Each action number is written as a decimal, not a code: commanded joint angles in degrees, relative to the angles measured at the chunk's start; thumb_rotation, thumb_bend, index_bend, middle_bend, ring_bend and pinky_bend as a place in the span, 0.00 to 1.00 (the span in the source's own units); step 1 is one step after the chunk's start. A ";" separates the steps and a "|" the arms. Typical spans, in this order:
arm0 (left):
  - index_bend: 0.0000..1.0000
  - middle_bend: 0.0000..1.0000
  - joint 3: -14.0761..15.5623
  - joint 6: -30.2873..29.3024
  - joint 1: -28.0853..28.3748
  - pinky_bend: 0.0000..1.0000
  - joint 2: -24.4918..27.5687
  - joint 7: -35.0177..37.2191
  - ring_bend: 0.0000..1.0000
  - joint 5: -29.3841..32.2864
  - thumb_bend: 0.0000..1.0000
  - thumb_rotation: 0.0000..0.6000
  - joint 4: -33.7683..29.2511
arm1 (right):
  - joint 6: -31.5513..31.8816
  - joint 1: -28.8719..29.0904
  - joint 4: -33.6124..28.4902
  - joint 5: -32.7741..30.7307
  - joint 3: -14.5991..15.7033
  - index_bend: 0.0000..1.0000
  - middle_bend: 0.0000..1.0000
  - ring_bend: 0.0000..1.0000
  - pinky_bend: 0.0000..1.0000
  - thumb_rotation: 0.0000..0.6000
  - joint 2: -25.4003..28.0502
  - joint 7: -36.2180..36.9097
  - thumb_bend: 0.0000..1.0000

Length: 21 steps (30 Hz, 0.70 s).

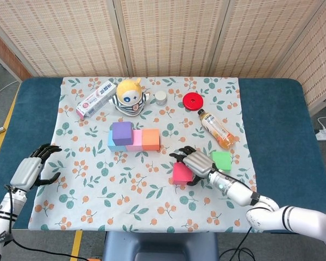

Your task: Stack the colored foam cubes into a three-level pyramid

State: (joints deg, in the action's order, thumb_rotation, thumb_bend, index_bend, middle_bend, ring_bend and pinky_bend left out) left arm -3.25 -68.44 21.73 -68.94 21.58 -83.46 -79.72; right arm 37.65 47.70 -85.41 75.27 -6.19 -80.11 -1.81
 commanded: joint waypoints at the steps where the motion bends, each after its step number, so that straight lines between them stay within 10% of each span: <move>1: 0.22 0.16 -0.02 -0.19 -0.14 0.15 0.00 0.20 0.08 -0.02 0.32 1.00 0.13 | 2.65 -1.90 -2.10 -2.96 0.70 0.00 0.16 0.00 0.00 1.00 0.32 -2.71 0.13; 12: 0.22 0.16 0.19 -0.71 -0.46 0.15 -0.08 1.07 0.08 -0.79 0.32 1.00 0.47 | 7.21 -4.47 -6.73 -11.76 1.38 0.02 0.16 0.00 0.00 1.00 -0.03 -8.46 0.13; 21: 0.22 0.15 0.42 -1.43 -1.07 0.15 -0.13 2.35 0.08 -1.16 0.32 1.00 1.11 | 10.01 -4.45 -5.14 -14.97 0.70 0.29 0.19 0.01 0.00 1.00 -3.82 -11.90 0.13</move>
State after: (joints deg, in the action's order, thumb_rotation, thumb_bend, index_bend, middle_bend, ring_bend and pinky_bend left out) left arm -2.84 -69.85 20.69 -69.08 23.89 -84.61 -78.64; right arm 47.45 43.28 -90.73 60.45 -5.33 -83.72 -13.56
